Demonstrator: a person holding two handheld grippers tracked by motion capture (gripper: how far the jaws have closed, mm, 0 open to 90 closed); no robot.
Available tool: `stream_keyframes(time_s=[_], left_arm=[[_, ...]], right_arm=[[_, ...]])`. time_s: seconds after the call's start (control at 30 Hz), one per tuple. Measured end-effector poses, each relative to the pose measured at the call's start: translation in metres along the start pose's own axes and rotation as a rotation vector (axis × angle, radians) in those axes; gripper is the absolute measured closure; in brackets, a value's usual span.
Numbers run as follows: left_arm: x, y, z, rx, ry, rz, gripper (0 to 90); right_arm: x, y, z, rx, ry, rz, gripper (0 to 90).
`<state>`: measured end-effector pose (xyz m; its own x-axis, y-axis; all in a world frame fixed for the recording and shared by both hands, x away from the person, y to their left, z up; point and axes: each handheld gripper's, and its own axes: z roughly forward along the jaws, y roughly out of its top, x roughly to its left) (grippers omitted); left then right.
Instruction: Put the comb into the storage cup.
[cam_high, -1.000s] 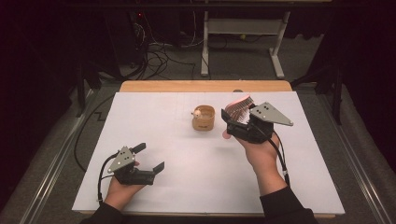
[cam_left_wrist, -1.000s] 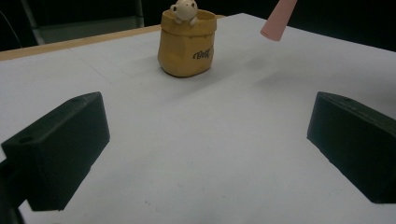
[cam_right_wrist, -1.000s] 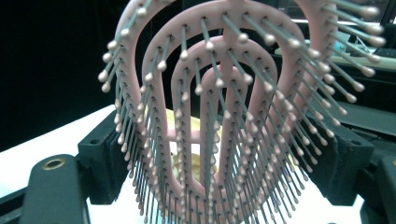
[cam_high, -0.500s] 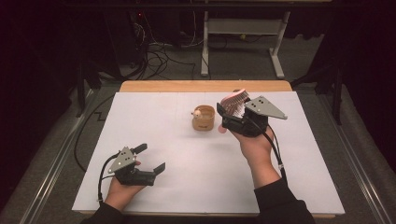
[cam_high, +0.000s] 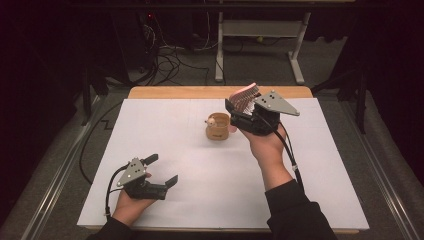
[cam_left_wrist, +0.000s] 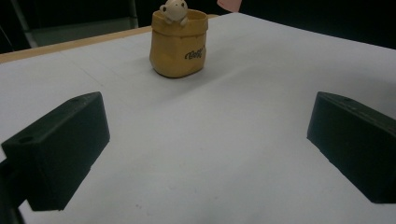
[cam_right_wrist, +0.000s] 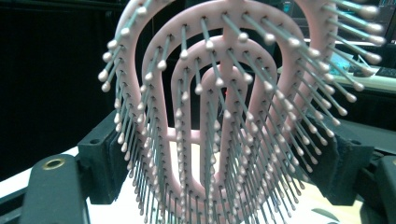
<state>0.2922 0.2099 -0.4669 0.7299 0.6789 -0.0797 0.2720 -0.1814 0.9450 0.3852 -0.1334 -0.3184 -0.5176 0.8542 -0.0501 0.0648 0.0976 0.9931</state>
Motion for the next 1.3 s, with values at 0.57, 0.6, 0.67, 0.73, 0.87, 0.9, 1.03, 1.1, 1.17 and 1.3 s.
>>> stream_keyframes(time_s=[0.57, 0.6, 0.67, 0.73, 0.87, 0.9, 1.03, 1.1, 1.17, 1.3], left_arm=[[-0.001, 0.001, 0.001, -0.002, 0.005, 0.022, 0.0], [-0.001, 0.001, 0.001, -0.003, 0.004, 0.020, 0.0], [-0.001, 0.001, 0.001, -0.003, 0.005, 0.022, 0.0], [-0.001, 0.002, 0.001, -0.004, 0.005, 0.022, 0.0], [-0.001, 0.002, 0.001, -0.008, 0.006, 0.020, 0.0], [0.000, 0.002, 0.000, -0.009, 0.007, 0.017, 0.0], [0.000, 0.002, 0.000, -0.006, 0.008, 0.020, 0.0], [0.000, 0.002, 0.000, -0.008, 0.008, 0.021, 0.0], [0.001, 0.002, 0.000, -0.009, 0.011, 0.019, 0.0], [0.002, 0.002, -0.001, -0.009, 0.014, 0.017, 0.0]], right_arm=[[-0.002, 0.010, 0.029, 0.003, -0.013, 0.006, 20.0], [-0.002, 0.010, 0.030, 0.003, -0.015, 0.008, 19.9], [-0.001, 0.010, 0.033, 0.006, -0.017, 0.007, 20.0], [-0.001, 0.010, 0.037, 0.007, -0.020, 0.010, 20.0], [0.000, 0.010, 0.043, 0.010, -0.024, 0.009, 19.9], [0.000, 0.010, 0.044, 0.010, -0.023, 0.006, 19.9], [0.000, 0.010, 0.050, 0.013, -0.032, 0.007, 19.9], [-0.001, 0.010, 0.052, 0.015, -0.038, 0.005, 19.9], [-0.001, 0.009, 0.054, 0.013, -0.034, 0.012, 19.9], [-0.003, 0.006, 0.059, 0.015, -0.029, 0.023, 19.9]])
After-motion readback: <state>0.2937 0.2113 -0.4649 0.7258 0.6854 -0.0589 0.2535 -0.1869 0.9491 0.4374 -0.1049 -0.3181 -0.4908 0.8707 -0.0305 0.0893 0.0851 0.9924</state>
